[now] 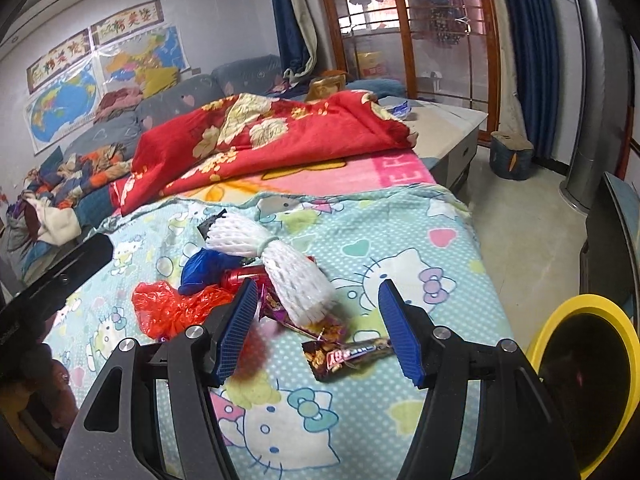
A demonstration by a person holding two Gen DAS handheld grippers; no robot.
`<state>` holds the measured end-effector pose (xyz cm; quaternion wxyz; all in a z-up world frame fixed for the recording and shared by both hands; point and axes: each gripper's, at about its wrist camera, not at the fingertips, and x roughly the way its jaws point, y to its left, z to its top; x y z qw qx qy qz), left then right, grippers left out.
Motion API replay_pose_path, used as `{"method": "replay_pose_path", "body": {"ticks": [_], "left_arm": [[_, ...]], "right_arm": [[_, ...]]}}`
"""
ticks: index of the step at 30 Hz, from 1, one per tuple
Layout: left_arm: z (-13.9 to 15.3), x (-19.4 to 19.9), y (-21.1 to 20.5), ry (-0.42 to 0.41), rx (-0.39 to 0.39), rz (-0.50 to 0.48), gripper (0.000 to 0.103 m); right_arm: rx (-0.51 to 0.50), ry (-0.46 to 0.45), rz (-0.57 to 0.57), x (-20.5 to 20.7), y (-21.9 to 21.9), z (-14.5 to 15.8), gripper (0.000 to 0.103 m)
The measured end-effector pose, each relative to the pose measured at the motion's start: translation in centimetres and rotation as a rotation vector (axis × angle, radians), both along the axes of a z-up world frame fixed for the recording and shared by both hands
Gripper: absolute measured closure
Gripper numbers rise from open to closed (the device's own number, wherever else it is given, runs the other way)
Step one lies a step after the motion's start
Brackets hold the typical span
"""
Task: Collect trash
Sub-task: 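Move both open grippers back to the trash on the bed, then grasp the red plastic bag with the left gripper while the right grasps a brown candy-bar wrapper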
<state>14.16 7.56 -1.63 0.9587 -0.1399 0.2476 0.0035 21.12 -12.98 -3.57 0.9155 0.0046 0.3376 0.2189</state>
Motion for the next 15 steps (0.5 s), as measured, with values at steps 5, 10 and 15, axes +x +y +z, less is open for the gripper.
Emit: {"method": "replay_pose_path", "body": {"ticks": [5,10,15], "left_arm": [[-1.0,0.3,1.6,0.039,-0.016,0.030,0.014],[-2.6,0.8,2.9,0.088,-0.040,0.041,0.014],[-4.8,1.4,4.2,0.156,-0.104,0.048,0.014]], "right_arm": [[-0.035,0.015,0.020,1.1,1.3,-0.9,0.043],[-0.061,0.041,0.033,2.4,2.4,-2.1,0.043],[-0.071,0.062,0.043,3.1,3.2,-3.3,0.043]]}}
